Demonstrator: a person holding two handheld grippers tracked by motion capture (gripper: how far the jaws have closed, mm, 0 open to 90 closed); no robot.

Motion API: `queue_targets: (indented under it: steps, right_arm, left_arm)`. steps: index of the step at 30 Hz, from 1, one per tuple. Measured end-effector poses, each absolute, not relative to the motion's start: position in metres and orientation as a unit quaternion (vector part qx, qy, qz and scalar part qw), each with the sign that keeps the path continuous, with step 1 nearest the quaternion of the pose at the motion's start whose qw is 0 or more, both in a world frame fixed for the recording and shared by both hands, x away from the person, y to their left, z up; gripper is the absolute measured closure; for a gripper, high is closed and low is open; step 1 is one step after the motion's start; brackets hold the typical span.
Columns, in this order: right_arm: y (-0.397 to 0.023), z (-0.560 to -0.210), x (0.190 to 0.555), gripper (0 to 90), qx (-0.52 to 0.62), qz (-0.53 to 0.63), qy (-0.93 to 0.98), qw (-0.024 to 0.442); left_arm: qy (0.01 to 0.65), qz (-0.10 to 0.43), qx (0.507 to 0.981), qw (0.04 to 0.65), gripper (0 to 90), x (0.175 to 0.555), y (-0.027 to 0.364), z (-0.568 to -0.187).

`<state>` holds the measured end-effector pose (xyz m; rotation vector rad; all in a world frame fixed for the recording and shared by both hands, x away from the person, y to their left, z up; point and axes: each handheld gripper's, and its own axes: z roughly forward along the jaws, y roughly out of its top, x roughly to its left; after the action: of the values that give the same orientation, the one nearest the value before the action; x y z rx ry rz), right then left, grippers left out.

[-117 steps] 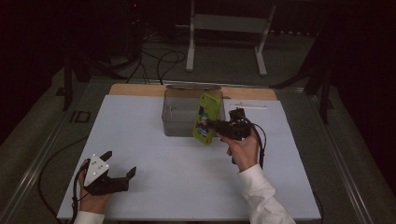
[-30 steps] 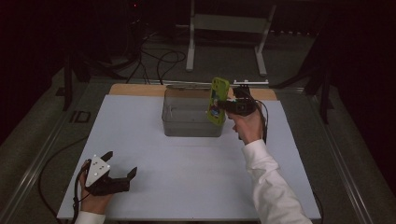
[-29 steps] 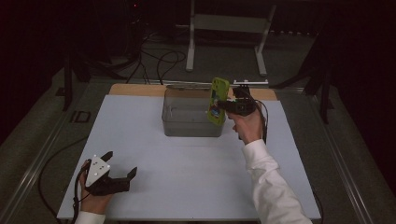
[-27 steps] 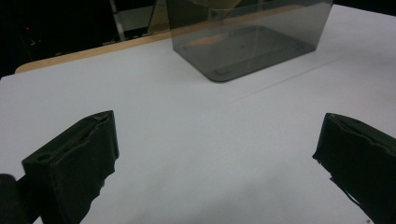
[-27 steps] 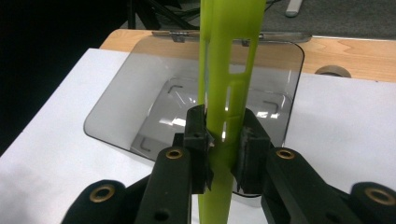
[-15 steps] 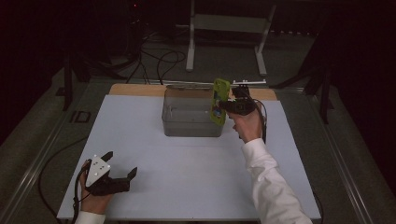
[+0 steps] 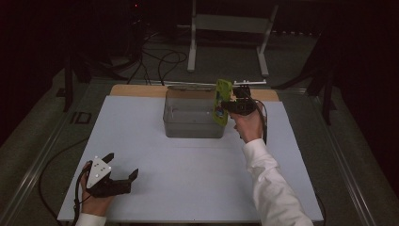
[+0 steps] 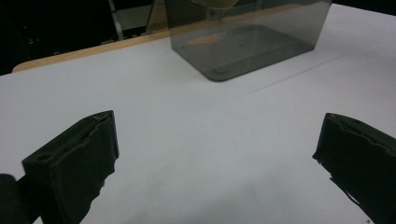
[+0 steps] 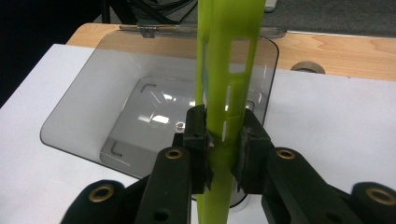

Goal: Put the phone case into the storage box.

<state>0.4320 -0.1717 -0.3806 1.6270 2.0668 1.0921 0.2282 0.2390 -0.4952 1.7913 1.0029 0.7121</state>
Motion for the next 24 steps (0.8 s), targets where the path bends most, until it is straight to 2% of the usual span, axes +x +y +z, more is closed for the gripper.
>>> queue_targets:
  steps: [24]
  right_arm:
    - [-0.1648,-0.385,0.4419,76.7,0.577,0.374,0.71,0.154]
  left_arm:
    - [0.409,0.288,0.73,0.465,0.0,0.2283,0.2384,-0.4956]
